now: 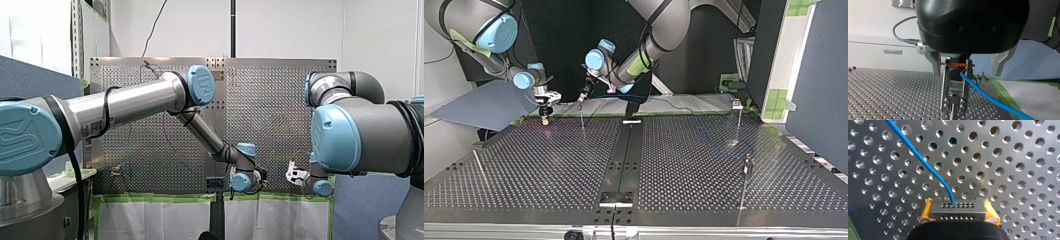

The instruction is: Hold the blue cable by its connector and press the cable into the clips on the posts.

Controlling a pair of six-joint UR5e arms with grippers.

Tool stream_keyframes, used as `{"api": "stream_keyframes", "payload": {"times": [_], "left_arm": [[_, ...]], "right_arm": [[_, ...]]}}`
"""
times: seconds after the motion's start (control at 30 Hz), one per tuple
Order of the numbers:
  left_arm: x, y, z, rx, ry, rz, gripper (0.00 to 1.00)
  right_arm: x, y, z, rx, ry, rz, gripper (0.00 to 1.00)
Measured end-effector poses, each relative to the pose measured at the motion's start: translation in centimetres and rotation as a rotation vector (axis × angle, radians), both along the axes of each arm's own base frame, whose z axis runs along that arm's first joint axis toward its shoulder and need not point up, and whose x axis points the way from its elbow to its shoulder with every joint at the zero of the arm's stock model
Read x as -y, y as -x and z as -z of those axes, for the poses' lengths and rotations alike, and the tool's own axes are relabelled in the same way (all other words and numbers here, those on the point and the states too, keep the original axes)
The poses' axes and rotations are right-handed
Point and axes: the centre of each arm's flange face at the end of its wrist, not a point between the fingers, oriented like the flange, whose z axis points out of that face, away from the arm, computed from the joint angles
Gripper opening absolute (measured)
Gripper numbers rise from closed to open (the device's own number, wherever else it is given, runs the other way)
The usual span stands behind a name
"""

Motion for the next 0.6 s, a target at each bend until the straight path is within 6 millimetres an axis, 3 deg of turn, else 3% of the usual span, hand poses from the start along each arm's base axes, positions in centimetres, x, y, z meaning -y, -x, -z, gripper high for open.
{"api": "stream_keyframes", "payload": {"times": [0.43,0.6], "left_arm": [[-0.05,-0.01,0.0,-0.002,-0.003,-0.001,0.98],[-0.12,0.66,-0.83,-0.003,-0.033,-0.006,0.98]], "right_arm": [[-0.01,0.03,0.06,0.0,-0.001,0.0,0.0],[-0.01,0.04,0.06,0.0,-0.001,0.0,0.0]]}}
